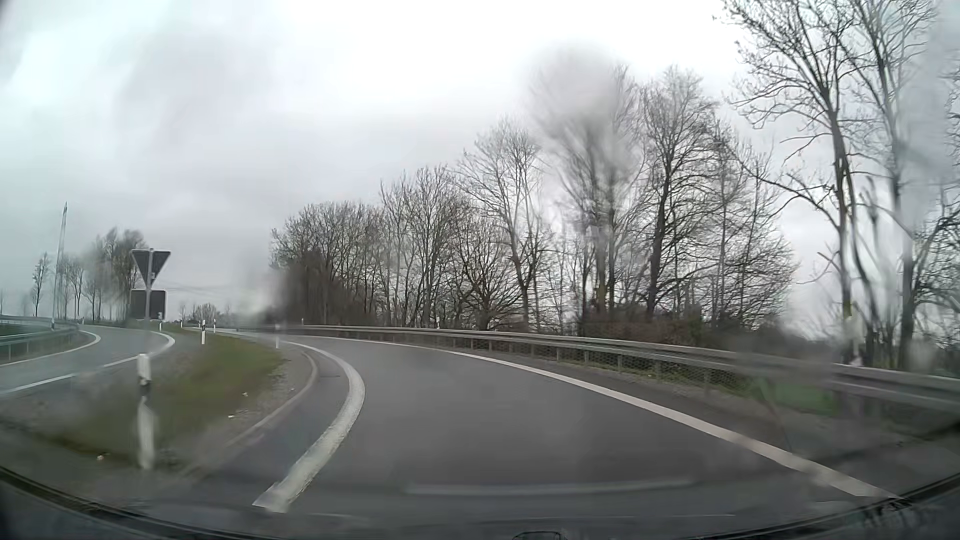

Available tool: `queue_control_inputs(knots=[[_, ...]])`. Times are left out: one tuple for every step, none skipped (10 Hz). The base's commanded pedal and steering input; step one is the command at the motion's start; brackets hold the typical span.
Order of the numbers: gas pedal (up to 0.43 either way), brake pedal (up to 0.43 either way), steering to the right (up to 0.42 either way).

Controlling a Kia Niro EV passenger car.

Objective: Follow the waypoints while adhering to traffic rules and regulations

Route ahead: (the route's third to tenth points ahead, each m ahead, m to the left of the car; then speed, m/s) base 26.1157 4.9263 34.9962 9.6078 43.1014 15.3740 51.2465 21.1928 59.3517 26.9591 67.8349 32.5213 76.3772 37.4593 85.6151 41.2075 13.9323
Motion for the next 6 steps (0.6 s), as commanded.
queue_control_inputs(knots=[[0.177,0.0,-0.06],[0.177,0.0,-0.065],[0.177,0.0,-0.069],[0.177,0.0,-0.072],[0.177,0.0,-0.075],[0.177,0.0,-0.076]])
